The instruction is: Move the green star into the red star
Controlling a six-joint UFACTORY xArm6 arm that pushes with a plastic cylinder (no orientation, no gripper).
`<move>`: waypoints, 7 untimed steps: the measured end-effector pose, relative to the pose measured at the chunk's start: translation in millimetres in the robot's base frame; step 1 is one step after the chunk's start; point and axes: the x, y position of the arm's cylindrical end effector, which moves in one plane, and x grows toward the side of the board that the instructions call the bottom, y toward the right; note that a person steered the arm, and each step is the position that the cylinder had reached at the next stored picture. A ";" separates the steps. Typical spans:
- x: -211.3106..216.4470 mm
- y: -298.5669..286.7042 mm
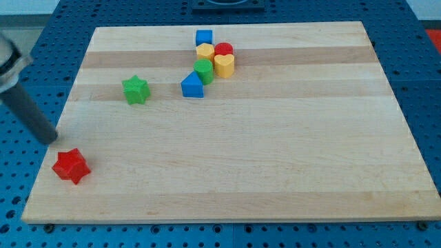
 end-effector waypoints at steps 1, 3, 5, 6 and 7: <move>-56.2 12.0; -103.5 110.9; -81.0 129.9; -79.0 155.6; -47.2 145.4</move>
